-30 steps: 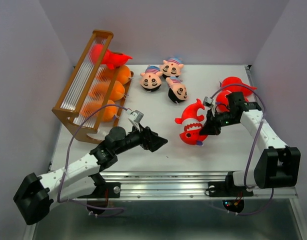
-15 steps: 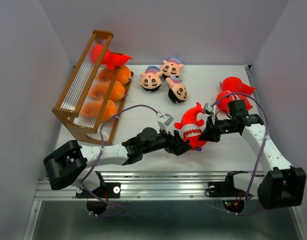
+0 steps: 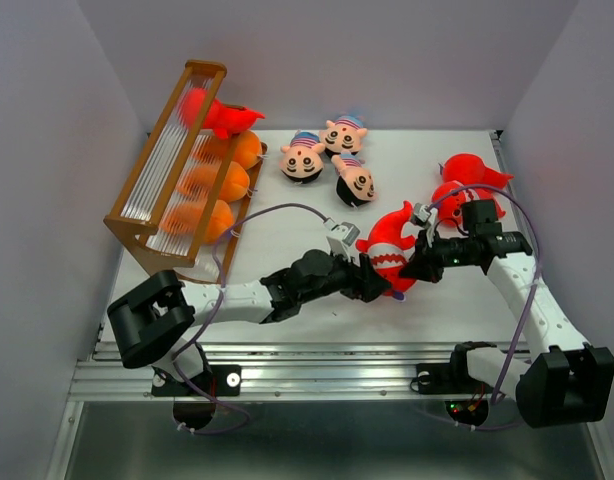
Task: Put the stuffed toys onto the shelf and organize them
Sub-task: Pass the stuffed toy from the right arm to the left
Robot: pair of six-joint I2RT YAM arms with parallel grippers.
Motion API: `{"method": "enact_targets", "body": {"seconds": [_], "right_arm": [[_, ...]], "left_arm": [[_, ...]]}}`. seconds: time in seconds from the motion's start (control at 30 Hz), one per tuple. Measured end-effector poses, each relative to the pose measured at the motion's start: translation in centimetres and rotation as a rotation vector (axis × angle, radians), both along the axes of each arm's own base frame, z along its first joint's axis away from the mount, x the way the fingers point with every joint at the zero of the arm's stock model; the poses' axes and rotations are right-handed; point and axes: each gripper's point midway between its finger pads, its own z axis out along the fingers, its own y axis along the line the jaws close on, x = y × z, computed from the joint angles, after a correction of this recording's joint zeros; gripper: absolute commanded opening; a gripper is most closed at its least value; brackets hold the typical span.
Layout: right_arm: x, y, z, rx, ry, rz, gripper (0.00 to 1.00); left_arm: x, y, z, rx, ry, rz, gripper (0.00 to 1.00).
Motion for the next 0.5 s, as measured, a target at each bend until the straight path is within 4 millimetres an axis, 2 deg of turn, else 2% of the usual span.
{"method": "enact_targets", "body": {"seconds": [0.07, 0.1, 0.17, 0.2, 0.23, 0.27, 0.4, 0.5], "right_arm": [[0.0, 0.1, 0.1, 0.009, 0.004, -0.001, 0.09], [-0.1, 0.1, 0.2, 0.015, 0.007, -0.001, 0.09], [-0.1, 0.1, 0.3, 0.022, 0.008, 0.0, 0.11], [-0.1, 0.1, 0.3, 0.022, 0.008, 0.0, 0.12], [-0.1, 0.1, 0.3, 0.022, 0.008, -0.002, 0.14], [0.0, 0.1, 0.4, 0.022, 0.007, -0.004, 0.15], [0.2, 0.0, 0.7, 0.023, -0.005, -0.006, 0.25], [0.2, 0.0, 1.1, 0.023, -0.017, -0.004, 0.55]], "left_arm": [[0.4, 0.0, 0.1, 0.015, -0.015, 0.015, 0.54], [0.6, 0.0, 0.1, 0.023, -0.022, 0.025, 0.41], [1.0, -0.1, 0.3, 0.041, -0.044, 0.034, 0.26], [1.2, -0.2, 0.3, 0.05, -0.052, 0.036, 0.11], [1.2, -0.3, 0.4, 0.055, -0.061, 0.034, 0.04], [1.3, -0.4, 0.5, 0.064, -0.073, 0.029, 0.0], [1.5, -0.6, 0.8, 0.08, -0.1, 0.024, 0.0], [1.5, -0.5, 0.9, 0.083, -0.102, 0.008, 0.0]]}}
